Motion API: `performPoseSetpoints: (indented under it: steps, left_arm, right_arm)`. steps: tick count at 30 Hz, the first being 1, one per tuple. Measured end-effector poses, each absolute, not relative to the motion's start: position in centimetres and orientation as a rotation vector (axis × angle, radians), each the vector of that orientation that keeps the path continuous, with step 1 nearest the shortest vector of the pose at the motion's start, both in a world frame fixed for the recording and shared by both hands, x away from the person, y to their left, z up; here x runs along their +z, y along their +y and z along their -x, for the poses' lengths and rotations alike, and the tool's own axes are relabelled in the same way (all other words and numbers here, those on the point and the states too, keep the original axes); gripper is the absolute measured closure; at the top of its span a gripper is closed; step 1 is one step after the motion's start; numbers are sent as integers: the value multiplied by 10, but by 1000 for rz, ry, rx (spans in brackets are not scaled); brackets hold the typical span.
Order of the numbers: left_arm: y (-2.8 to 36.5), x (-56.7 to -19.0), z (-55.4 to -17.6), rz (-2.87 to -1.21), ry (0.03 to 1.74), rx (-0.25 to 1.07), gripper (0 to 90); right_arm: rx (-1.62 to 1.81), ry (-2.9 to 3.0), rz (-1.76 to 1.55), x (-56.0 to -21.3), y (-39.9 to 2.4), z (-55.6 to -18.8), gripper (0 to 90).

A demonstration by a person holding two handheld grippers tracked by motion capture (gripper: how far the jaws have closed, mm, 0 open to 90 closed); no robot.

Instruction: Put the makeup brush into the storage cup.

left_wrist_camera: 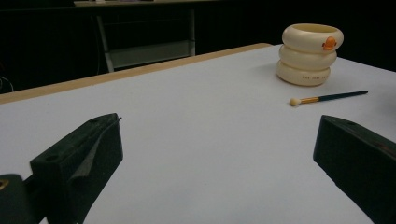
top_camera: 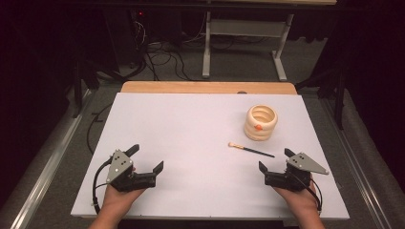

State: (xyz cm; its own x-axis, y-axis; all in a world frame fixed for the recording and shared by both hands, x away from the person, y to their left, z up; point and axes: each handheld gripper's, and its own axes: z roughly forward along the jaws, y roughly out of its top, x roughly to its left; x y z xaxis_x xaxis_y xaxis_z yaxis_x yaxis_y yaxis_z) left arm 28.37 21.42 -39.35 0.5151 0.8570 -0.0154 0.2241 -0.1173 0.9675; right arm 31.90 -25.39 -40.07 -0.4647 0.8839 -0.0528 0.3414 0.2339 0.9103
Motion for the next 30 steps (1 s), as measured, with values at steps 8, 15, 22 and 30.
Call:
performPoseSetpoints:
  steps: [8, 15, 22, 30]
  left_arm:
    - [213, -393, -284, -1651, 934, 696, 22]
    - [214, -392, -284, -1654, 937, 696, 21]
    - [215, -391, -284, -1658, 931, 670, 13]
    - [215, -391, -285, -1663, 929, 675, 6]
  right_arm:
    - [1144, 1954, -1160, -406, -259, -324, 12]
    - [1102, 1986, -1178, -411, -260, -328, 12]
    - [1055, 2024, -1190, -417, -259, -331, 12]
    - [1020, 2052, -1197, -419, -259, -332, 12]
